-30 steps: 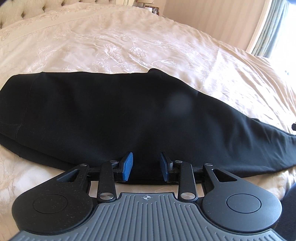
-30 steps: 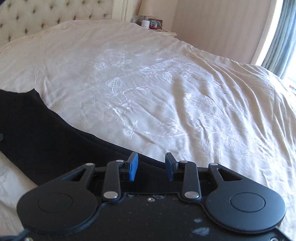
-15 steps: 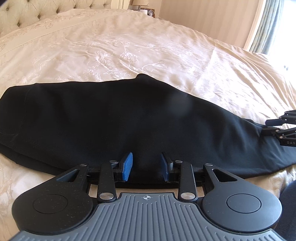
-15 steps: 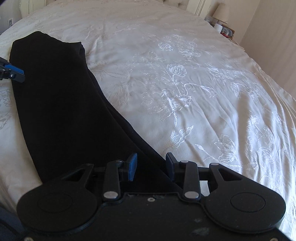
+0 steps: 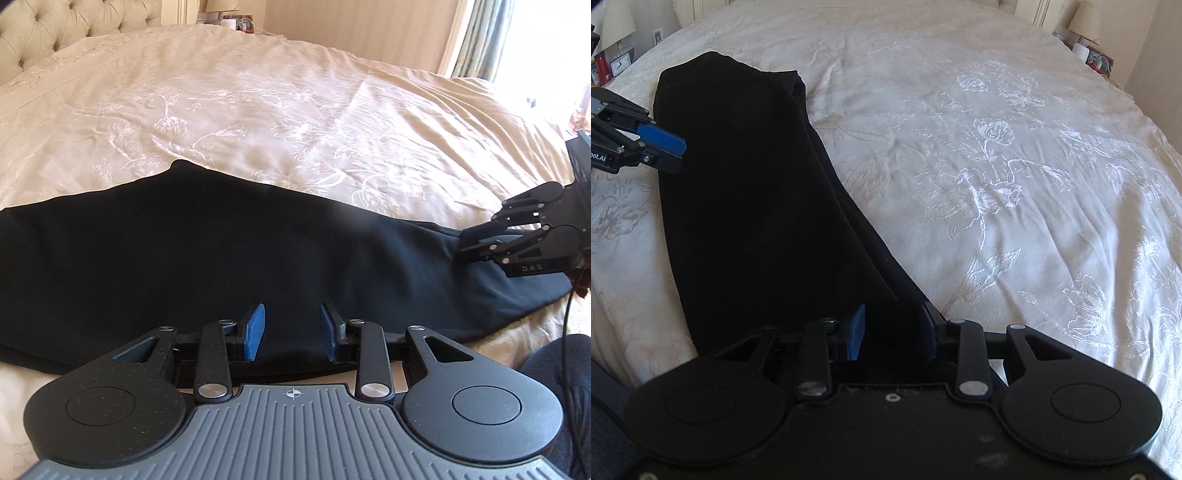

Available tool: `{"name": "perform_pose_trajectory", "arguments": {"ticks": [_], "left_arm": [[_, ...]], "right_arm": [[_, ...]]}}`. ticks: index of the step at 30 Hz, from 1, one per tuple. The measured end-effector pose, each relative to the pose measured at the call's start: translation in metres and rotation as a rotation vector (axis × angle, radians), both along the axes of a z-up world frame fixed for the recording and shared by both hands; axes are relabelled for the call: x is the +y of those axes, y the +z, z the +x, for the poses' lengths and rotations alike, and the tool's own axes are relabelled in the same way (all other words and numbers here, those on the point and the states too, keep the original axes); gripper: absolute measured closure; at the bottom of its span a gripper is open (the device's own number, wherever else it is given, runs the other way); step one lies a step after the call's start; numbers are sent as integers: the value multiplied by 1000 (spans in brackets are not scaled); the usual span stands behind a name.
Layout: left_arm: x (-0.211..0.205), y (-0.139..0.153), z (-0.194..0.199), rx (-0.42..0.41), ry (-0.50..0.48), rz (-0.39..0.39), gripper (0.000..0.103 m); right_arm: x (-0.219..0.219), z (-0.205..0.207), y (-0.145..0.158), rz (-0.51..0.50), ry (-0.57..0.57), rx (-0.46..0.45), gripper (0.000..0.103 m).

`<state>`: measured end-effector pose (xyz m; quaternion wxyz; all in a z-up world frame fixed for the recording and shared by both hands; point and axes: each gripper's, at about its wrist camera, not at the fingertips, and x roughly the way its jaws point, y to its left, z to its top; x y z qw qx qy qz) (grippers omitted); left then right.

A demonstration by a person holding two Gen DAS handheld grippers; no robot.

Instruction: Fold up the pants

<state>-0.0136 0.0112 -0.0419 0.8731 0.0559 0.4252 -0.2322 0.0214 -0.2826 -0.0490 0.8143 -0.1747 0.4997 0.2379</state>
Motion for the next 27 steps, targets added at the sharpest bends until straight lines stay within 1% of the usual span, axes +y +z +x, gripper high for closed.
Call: {"name": "perform_pose_trajectory", "arguments": {"ticks": [1, 2, 3, 6, 8, 10, 11, 12, 13, 15, 16, 18, 20, 22, 24, 25, 27], "left_arm": [[-4, 1, 0, -2, -3, 1, 71], [-7, 3, 1, -5, -6, 1, 71], [-12, 5, 1, -11, -10, 2, 71], [-31, 12, 3, -36, -34, 9, 71], [-50, 12, 7, -35, -55, 23, 71], [-67, 10, 9, -32, -80, 33, 71], [-74, 8, 10, -29, -89, 37, 71], [-81, 4, 11, -20, -100, 44, 71], [-87, 0, 11, -2, -118, 53, 71], [-93, -11, 10, 45, -164, 75, 71], [-94, -19, 8, 69, -186, 104, 71], [-93, -30, -1, 44, -220, 156, 71], [-89, -30, -8, 14, -247, 176, 71], [-86, -30, -9, 18, -245, 174, 71], [-85, -29, -7, 32, -233, 162, 71], [-85, -27, -6, 38, -227, 157, 71], [-87, -28, -5, 39, -220, 157, 71]], "right_arm": [[-2, 0, 0, 22, -3, 13, 93], [-3, 0, 2, 40, -17, 22, 101], [-3, -1, 5, 36, -20, 5, 101], [1, -7, 16, -24, -39, -98, 101], [-5, 1, 14, -18, -106, -98, 101], [-7, 5, 5, 0, -129, -70, 99], [-6, 4, 2, -5, -133, -78, 95], [-6, 2, 3, -10, -154, -104, 92], [-10, 0, 6, 7, -195, -109, 79], [-29, -3, 18, 70, -333, -107, 75], [-41, -7, 26, 103, -406, -106, 74], [-68, -20, 40, 108, -551, -115, 73], [-102, -39, 52, 103, -700, -117, 72], [-135, -61, 60, 88, -839, -100, 71], [-161, -84, 67, 51, -938, -93, 71], [-172, -96, 72, 38, -970, -103, 70], [-187, -111, 76, 20, -992, -115, 69]]}}
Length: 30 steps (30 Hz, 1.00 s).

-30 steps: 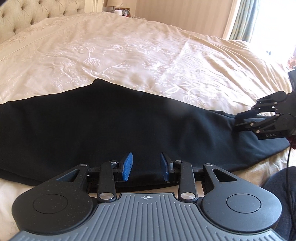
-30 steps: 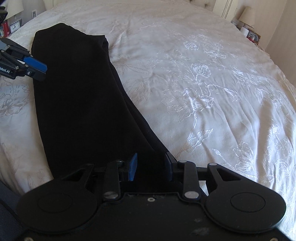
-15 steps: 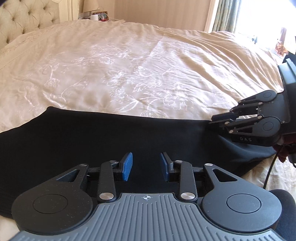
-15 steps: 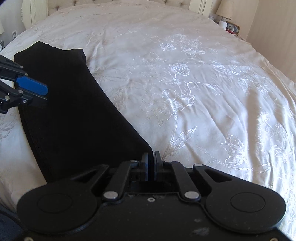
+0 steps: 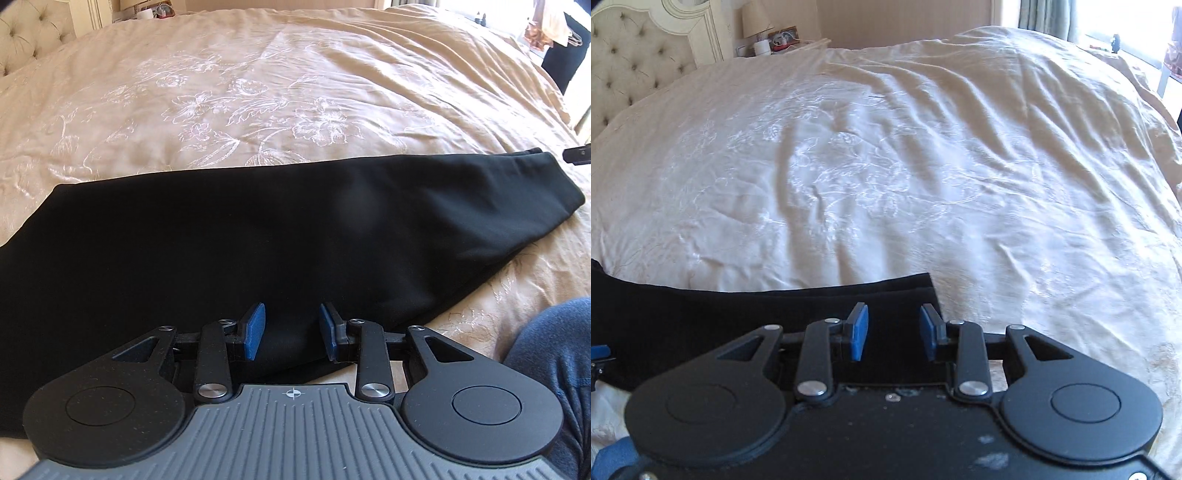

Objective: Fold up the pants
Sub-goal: 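Grasp the trouser leg ends with the right gripper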

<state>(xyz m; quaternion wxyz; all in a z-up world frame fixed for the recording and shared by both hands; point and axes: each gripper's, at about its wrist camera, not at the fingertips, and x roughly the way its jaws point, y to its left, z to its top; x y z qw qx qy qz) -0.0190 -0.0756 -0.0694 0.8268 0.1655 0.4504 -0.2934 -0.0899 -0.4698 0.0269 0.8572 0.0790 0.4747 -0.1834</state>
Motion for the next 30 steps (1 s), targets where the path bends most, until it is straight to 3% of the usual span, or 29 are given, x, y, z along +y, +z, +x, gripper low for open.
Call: {"name": "perform_pose_trajectory", "arguments": {"ticks": [4, 9, 10, 11, 16, 18, 20, 22, 25, 30], "left_arm": [[-2, -1, 3, 5, 31, -12, 71], [1, 1, 3, 13, 61, -27, 71], [1, 2, 2, 11, 64, -26, 71], [1, 2, 2, 9, 66, -27, 71], [-1, 13, -3, -9, 80, -47, 71], [-7, 19, -5, -14, 70, -50, 71], [-13, 25, -7, -28, 62, -40, 71], [-19, 33, -10, -41, 51, -48, 71], [-34, 42, -10, -35, 39, -61, 71], [-69, 53, -6, -25, 4, -95, 71]], "right_arm": [[-16, -5, -4, -19, 19, 2, 67], [-25, 14, -31, 23, 35, 61, 67], [-23, 13, -31, 21, 43, 59, 73], [-20, 13, -30, 19, 54, 47, 90], [-11, 22, -20, -112, 87, 7, 91], [-18, 27, -24, -80, 60, 6, 91], [-22, 27, -29, -61, 43, 23, 84], [-27, 17, -22, -50, -26, -17, 81], [-39, -8, -8, 75, -133, -88, 62], [-39, -53, -2, 213, -290, -146, 55]]}}
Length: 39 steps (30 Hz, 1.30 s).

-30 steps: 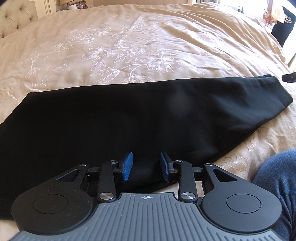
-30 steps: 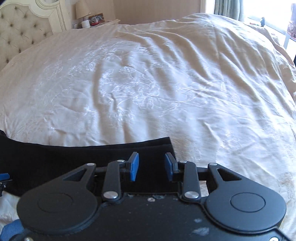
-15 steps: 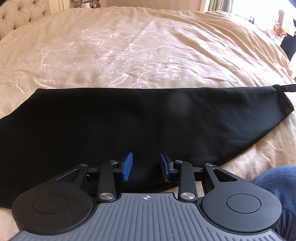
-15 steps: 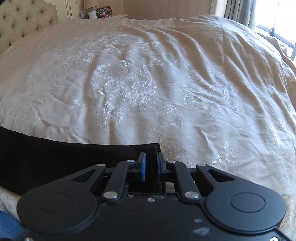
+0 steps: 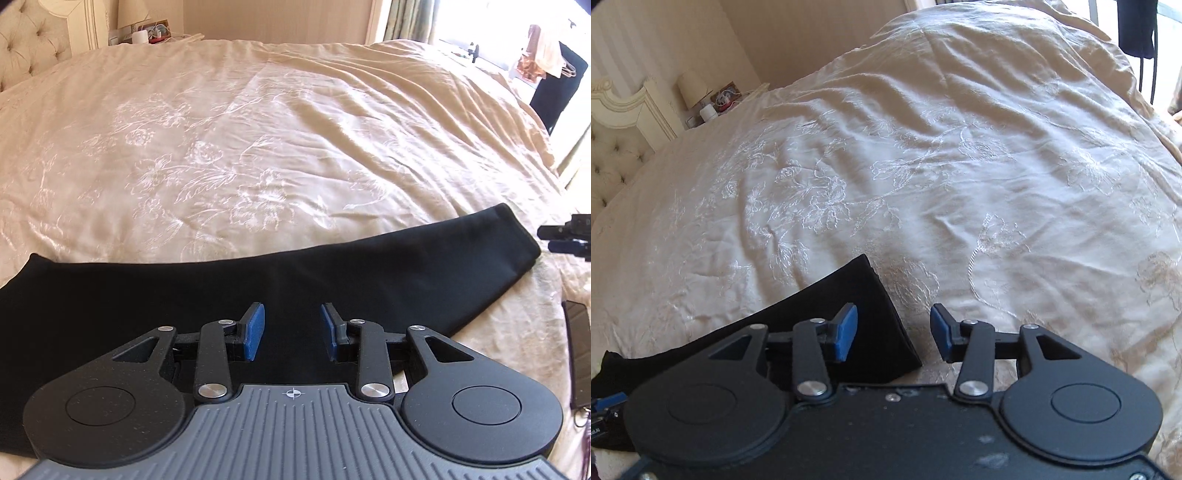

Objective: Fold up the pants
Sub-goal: 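Grasp the trouser leg ends with the right gripper, then lift the held leg ends with the right gripper and carry them over the trousers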

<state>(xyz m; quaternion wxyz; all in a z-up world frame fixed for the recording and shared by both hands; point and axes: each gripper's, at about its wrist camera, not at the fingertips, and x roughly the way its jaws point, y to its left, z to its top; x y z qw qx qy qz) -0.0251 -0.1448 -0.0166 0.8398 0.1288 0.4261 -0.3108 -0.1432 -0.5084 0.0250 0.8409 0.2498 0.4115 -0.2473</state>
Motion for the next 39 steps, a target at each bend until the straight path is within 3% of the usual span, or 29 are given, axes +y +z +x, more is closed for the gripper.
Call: {"name": "perform_pose_trajectory", "arguments": {"ticks": [5, 8, 11, 18, 30, 32, 33, 34, 39], "left_arm": [[-36, -7, 0, 13, -50, 26, 71], [-48, -28, 8, 93, -70, 89, 71], [-46, -52, 17, 170, -44, 141, 71], [-36, -54, 21, 203, -18, 106, 71], [-38, -53, 21, 200, -16, 96, 71], [-38, -51, 22, 198, -17, 97, 71], [-38, -48, 22, 195, -14, 92, 71], [-39, -44, 23, 187, -8, 84, 71], [-56, -28, 24, 170, -37, 42, 71]], "right_arm": [[21, -29, -16, 127, -68, -37, 52], [30, -36, -34, 176, -105, -47, 50], [28, -39, -50, 244, -161, -112, 48], [7, -33, -66, 324, -290, -210, 46], [-13, -25, -74, 339, -292, -265, 47], [-14, -23, -71, 326, -258, -237, 53], [-14, -21, -69, 309, -234, -222, 69], [-13, -19, -66, 290, -210, -210, 91], [-4, -14, -41, 217, -129, -202, 92]]}}
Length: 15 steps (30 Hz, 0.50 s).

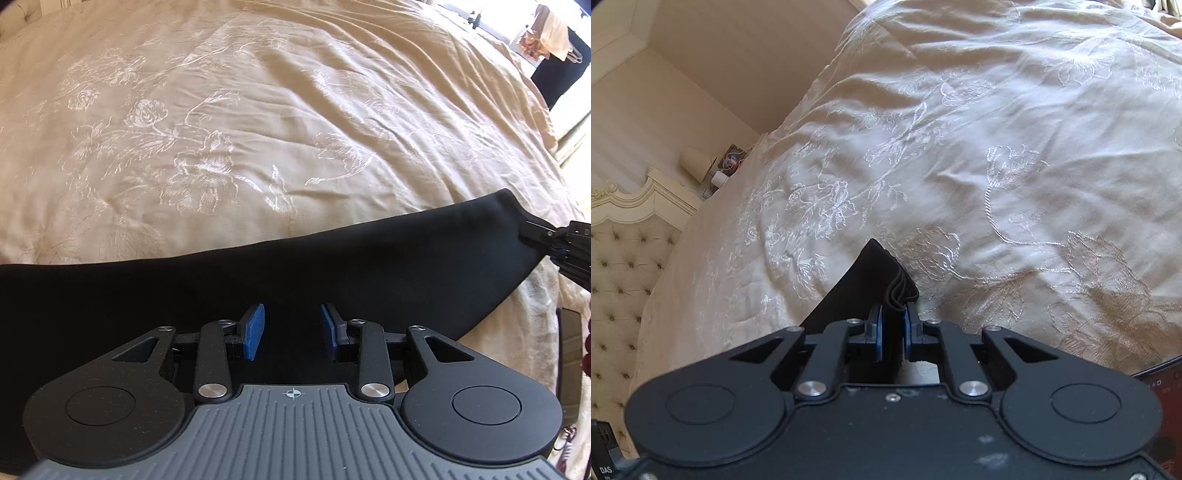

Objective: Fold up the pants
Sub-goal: 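Lift the held leg ends with the right gripper and carry them over the trousers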

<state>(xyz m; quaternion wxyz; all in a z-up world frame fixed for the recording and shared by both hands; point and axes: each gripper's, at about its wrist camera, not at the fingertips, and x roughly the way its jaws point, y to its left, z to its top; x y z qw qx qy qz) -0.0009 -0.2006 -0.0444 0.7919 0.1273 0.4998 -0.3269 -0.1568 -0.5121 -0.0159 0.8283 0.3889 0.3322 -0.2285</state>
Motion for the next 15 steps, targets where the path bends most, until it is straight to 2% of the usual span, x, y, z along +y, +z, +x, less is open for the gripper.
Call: {"name": "perform_pose_trajectory", "arguments": {"ticks": [6, 8, 9, 12, 15], "left_arm": [[-42, -2, -11, -39, -94, -18, 70], [-56, -10, -19, -28, -159, -17, 70], [-61, -14, -22, -28, -185, -9, 70], [-71, -31, -35, -95, -239, 59, 69], [-69, -24, -34, -100, -244, 59, 69]], "right_arm": [[10, 12, 28, -54, 48, -21, 92], [14, 15, 35, -81, 69, -17, 92], [15, 18, 38, -90, 72, -14, 92], [18, 23, 42, -92, 87, -14, 92], [30, 30, 44, -129, 110, 13, 92]]}}
